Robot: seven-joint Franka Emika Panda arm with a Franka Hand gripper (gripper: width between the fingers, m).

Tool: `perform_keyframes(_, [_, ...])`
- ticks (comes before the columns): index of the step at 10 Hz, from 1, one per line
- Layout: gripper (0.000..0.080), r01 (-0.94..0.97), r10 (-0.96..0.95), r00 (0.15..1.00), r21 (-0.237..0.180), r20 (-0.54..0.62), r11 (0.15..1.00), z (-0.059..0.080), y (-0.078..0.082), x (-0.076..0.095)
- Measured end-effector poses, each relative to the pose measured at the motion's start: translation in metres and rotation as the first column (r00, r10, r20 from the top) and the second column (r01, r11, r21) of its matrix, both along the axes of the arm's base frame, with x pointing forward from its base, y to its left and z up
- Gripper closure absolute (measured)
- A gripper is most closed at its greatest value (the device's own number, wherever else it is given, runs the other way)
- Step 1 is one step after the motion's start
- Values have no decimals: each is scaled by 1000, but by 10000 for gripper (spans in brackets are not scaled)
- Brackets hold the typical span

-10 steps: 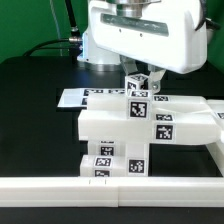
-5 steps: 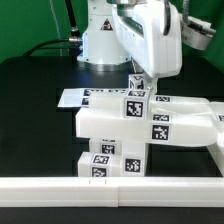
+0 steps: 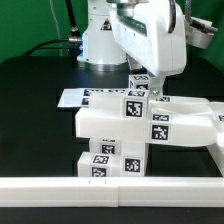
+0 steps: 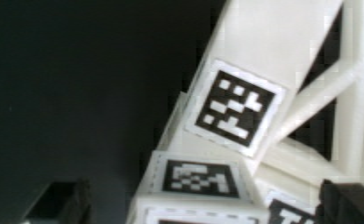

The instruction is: Assemble chair

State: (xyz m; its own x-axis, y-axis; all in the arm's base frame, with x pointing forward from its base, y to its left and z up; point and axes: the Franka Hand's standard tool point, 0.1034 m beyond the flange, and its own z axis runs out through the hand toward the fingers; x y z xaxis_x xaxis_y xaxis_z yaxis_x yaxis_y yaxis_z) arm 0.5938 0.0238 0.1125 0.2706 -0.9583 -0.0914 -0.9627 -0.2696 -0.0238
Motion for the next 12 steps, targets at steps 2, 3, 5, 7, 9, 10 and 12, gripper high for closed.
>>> perform_keyframes(2, [151, -159, 159, 987, -1, 15, 987, 0, 0, 0])
perform_keyframes(3, [151, -213, 213, 977, -3, 19, 977, 0, 0, 0])
perform_keyframes(5, [150, -441, 442, 897, -28, 20, 897, -1, -2, -2])
perform_keyframes(7, [150, -617, 618, 786, -38, 24, 786, -2, 0, -3])
perform_keyframes(9, [150, -749, 751, 660, -50, 21, 660, -2, 0, -3])
perform_keyframes(10, [150, -834, 836, 549, -58, 20, 549, -2, -1, -3])
perform_keyframes(12, [150, -921, 923, 385, -66, 14, 385, -2, -5, -3])
